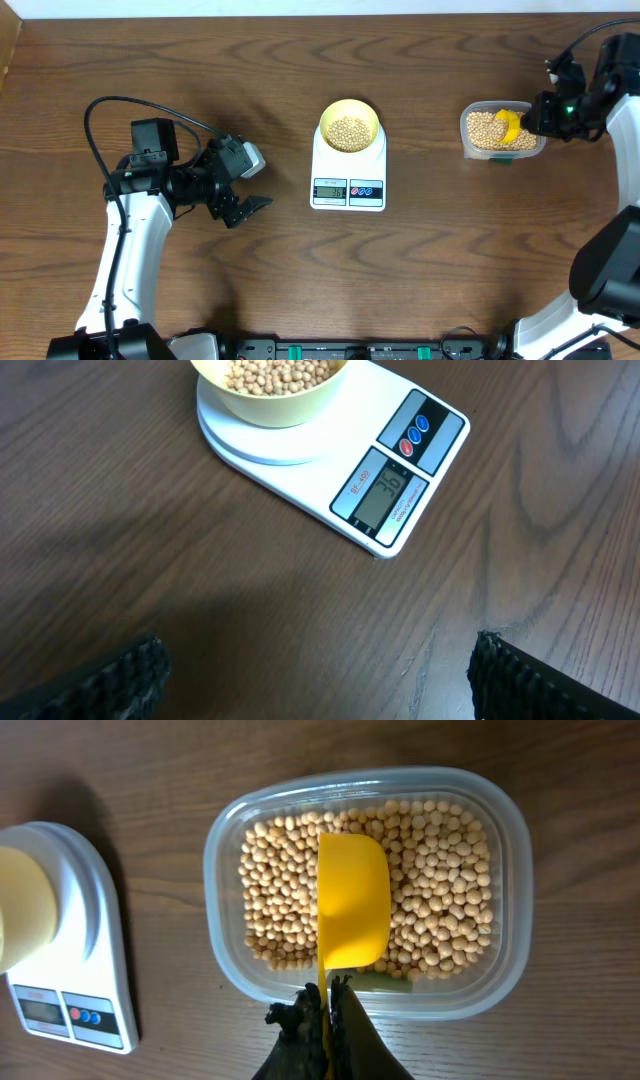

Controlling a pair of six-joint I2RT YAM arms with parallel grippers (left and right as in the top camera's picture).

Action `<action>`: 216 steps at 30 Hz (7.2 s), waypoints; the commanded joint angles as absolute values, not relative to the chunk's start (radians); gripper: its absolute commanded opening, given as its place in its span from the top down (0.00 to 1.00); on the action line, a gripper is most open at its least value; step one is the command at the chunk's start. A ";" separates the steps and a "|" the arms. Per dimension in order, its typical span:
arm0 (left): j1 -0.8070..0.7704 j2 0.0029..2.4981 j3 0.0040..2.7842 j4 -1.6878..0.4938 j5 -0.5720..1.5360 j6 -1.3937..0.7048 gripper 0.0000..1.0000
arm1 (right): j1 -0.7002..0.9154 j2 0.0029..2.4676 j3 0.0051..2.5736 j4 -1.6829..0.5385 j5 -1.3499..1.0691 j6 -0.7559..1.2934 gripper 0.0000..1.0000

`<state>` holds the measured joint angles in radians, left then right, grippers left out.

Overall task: Scoop item into bowl and weigh 50g on scale
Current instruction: 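Dip scoop into the soybeans with right gripper and scoop, then lift filled scoop with right gripper and carry it over the bowl, then tilt scoop with right gripper to pour soybeans into bowl, then move empty yellow scoop with right gripper back to the soybean tub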

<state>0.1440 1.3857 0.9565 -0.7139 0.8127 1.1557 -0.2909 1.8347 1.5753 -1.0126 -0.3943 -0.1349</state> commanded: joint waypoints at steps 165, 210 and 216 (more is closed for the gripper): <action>0.147 1.392 0.946 -0.717 0.818 1.154 0.02 | 0.301 1.776 1.590 -0.666 -0.503 -0.548 0.99; 0.147 1.392 0.946 -0.717 0.818 1.154 0.03 | 0.300 1.776 1.590 -0.646 -0.530 -0.607 0.99; 0.147 1.392 0.946 -0.717 0.818 1.154 0.02 | 0.301 1.776 1.590 -0.645 -0.530 -0.611 0.99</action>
